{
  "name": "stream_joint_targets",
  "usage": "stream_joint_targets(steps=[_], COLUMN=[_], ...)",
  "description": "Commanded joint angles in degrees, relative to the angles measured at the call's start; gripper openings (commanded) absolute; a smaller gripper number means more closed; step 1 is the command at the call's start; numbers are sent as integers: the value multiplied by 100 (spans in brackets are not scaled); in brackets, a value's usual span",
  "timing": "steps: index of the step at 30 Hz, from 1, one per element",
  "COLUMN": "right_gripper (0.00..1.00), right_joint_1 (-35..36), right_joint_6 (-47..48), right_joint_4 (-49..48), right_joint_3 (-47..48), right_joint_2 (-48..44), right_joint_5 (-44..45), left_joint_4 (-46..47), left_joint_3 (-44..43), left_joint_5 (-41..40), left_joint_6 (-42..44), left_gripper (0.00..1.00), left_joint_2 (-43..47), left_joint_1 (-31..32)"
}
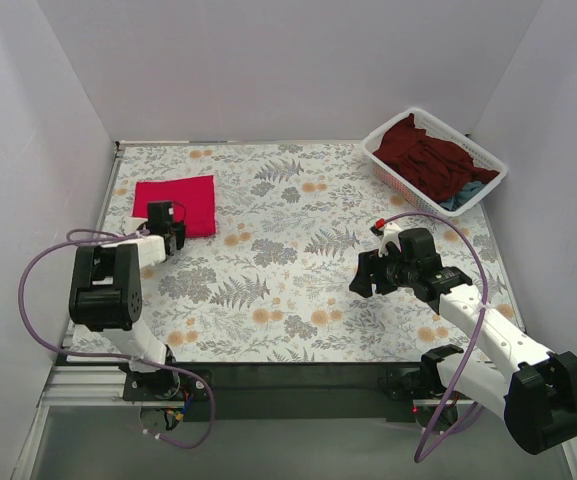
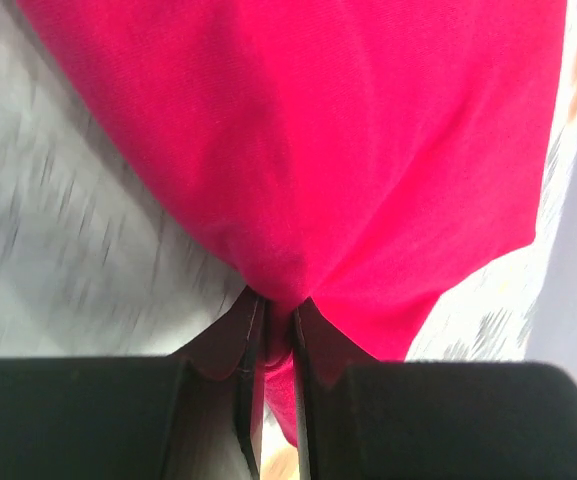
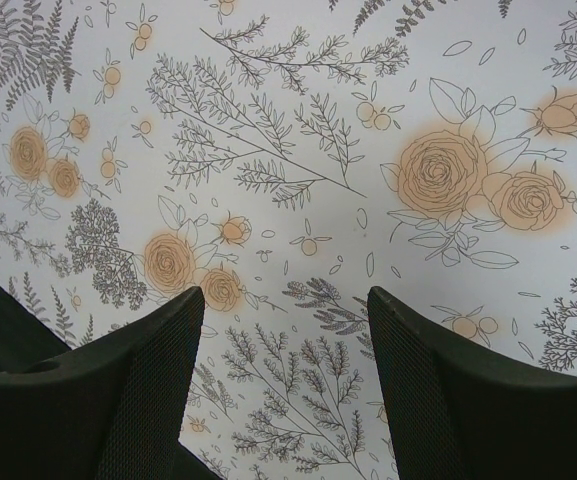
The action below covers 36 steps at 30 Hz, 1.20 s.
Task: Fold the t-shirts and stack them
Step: Neatly place the folded tshirt to the corner, then reset both grippers
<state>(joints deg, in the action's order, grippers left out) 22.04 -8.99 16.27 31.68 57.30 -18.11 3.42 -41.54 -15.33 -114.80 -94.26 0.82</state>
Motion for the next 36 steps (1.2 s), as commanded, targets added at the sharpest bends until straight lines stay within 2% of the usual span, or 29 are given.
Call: stream_joint_targets(steps=[1, 8, 16, 21, 25, 31, 32, 33, 35, 36], right_gripper=[73, 73, 73, 73, 73, 73, 73, 73, 74, 74], right_joint_1=[10, 11, 11, 2, -7, 2, -7, -7, 2, 2], right_joint_6=[47, 99, 117, 135, 126, 108, 100, 82, 38, 29], right_joint_4=[-10, 43, 51, 51, 51, 60, 60, 69, 60, 69], right_joint_3=[75, 198, 312, 304, 304, 295, 303, 330, 374, 409], right_joint_2=[-96, 62, 282, 379, 379, 317, 317, 317, 300, 282], right_joint_5=[27, 62, 44, 35, 44, 53, 36, 27, -35, -61], left_joint_4=[-35, -201, -518, -878, -1080, -1256, -1274, -1282, -1265, -1213], left_joint_3=[-617, -2023, -3429, -4151, -4704, -5048, -5074, -5066, -4909, -4647], left_joint_5=[196, 812, 1136, 1296, 1112, 1111, 1207, 1382, 1524, 1524], left_joint_6=[-694, 502, 1775, 2198, 2506, 2726, 2779, 2814, 2701, 2630], left_gripper=[0, 0, 0, 0, 0, 0, 5, 19, 36, 48], left_joint_2=[-461, -1691, -2790, -3326, -3555, -3714, -3731, -3714, -3505, -3390], left_joint_1=[-521, -1171, -1391, -1558, -1620, -1708, -1717, -1717, -1717, -1717])
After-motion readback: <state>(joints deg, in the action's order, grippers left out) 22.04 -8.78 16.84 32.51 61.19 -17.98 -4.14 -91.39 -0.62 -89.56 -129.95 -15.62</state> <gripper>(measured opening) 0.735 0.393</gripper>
